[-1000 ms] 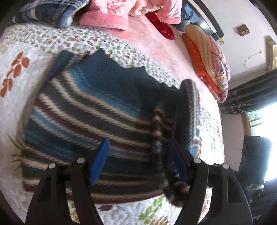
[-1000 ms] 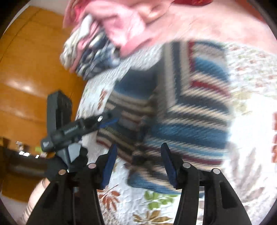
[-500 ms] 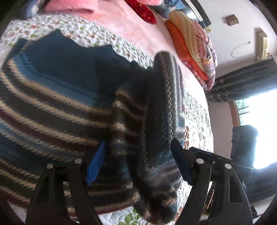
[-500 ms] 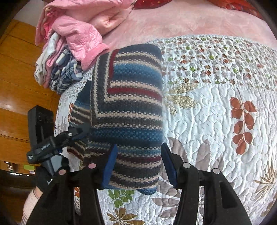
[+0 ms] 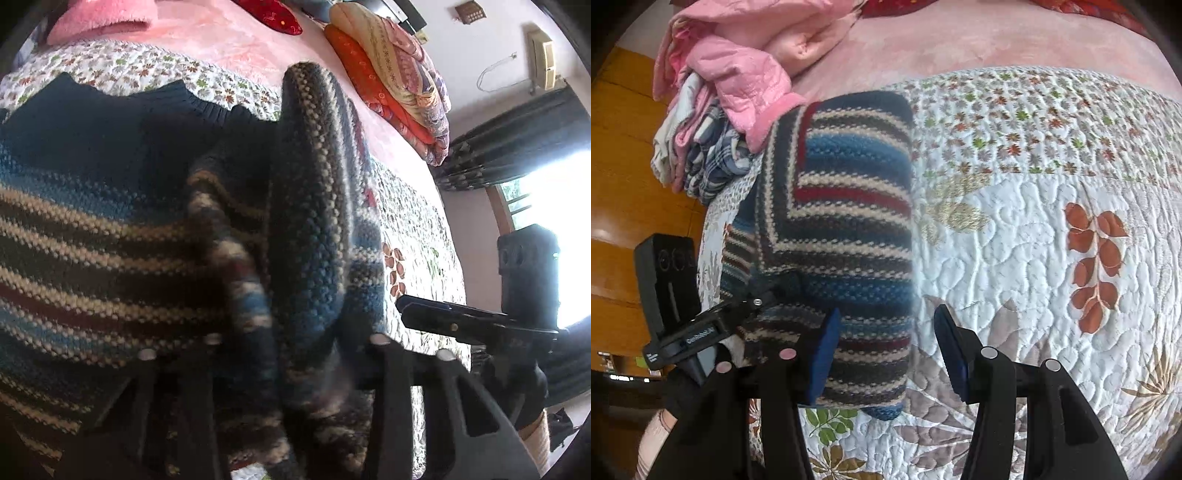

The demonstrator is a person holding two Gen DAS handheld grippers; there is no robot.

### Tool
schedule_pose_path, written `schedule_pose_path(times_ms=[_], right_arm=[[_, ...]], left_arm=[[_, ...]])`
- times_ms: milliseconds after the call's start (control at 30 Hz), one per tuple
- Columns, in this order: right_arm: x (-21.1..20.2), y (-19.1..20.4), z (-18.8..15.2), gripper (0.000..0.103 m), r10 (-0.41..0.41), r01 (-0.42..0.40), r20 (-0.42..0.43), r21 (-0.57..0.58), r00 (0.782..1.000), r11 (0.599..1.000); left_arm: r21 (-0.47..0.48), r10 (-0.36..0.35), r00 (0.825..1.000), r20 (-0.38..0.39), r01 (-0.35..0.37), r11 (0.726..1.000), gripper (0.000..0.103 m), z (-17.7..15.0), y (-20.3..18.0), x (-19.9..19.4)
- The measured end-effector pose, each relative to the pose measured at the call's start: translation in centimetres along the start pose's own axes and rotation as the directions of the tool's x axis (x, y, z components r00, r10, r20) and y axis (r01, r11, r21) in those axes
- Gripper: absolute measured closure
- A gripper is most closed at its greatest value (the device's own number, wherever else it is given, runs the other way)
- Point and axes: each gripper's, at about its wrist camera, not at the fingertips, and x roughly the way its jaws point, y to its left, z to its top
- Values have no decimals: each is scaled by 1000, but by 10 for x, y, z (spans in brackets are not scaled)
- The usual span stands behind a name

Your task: Fold small clothes

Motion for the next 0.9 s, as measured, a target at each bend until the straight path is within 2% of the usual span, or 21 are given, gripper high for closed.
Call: schedule_pose_path(times_ms=[167,367,467,700,900], right_arm=[[-1,-7,1,49,-5,5,6,26,1000,1000],[-2,-3,1,49,10,-10,11,27,1000,1000],[1,3,0,49,46,-47,2,27,999,999],[13,33,-6,48,102,-102,-22,-5,995,995],[24,60,-12,47,166,-166,-30,-10,986,986]], left_arm=[[14,6,999,38,-7,1000,80,2,-9,-8],[8,-30,994,107,29,1000,81,8,-9,-46],[-7,-25,990,140,26,1000,81,9,1,-71],[-70,20,979,202,-6,998,81,-2,47,-128],[-148,77,966,247,-41,988,81,1,94,-165]])
